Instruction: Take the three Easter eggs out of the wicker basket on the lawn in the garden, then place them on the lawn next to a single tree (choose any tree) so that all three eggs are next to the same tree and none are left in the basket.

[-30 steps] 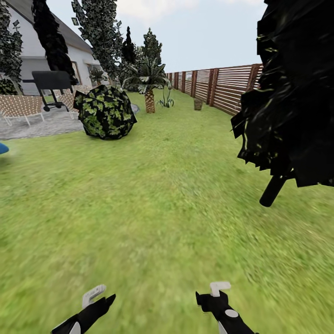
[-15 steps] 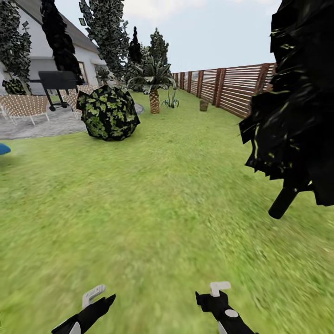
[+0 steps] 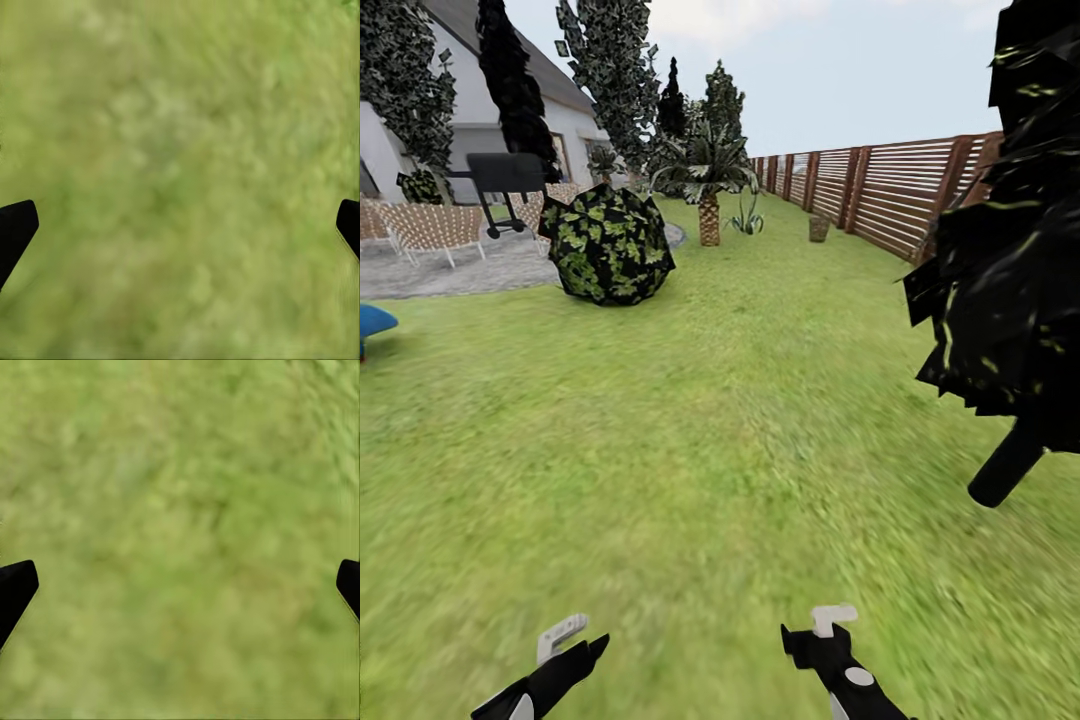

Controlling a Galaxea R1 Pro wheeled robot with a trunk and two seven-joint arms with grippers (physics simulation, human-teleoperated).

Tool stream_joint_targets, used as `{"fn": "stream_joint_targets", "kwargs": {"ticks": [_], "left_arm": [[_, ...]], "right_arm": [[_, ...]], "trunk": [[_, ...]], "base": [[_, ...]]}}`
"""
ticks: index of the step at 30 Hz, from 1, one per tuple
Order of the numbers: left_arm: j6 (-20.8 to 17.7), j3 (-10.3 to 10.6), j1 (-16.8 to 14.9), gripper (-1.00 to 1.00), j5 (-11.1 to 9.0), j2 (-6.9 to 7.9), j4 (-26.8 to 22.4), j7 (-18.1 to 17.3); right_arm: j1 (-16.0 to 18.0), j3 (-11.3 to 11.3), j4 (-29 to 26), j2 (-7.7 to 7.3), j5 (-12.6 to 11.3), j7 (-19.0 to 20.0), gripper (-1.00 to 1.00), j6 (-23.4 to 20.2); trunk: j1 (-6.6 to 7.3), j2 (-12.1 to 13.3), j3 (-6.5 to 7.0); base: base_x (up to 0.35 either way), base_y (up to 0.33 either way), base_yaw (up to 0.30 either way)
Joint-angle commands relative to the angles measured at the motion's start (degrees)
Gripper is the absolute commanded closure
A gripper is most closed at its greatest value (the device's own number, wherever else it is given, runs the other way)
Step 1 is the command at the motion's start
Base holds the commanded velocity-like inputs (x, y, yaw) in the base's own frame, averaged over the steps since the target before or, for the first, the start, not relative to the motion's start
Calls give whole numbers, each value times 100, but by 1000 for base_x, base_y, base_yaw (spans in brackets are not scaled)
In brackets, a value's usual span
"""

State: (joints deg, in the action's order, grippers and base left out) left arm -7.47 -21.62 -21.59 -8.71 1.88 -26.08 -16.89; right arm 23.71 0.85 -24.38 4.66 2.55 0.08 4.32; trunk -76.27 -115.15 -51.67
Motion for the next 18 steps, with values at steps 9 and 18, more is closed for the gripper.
{"fn": "stream_joint_targets", "kwargs": {"ticks": [9, 18], "left_arm": [[-62, -32, -3, -100, -60, -3, -8, -34], [-61, -30, -3, -100, -60, -3, -10, -34]], "right_arm": [[2, 9, 48, 0, 27, 1, -100, 9], [2, 11, 134, -6, 35, 5, -100, 25]], "trunk": [[-2, -2, -5], [-2, -2, -5]], "base": [[314, -106, 88], [314, -106, 1]]}}
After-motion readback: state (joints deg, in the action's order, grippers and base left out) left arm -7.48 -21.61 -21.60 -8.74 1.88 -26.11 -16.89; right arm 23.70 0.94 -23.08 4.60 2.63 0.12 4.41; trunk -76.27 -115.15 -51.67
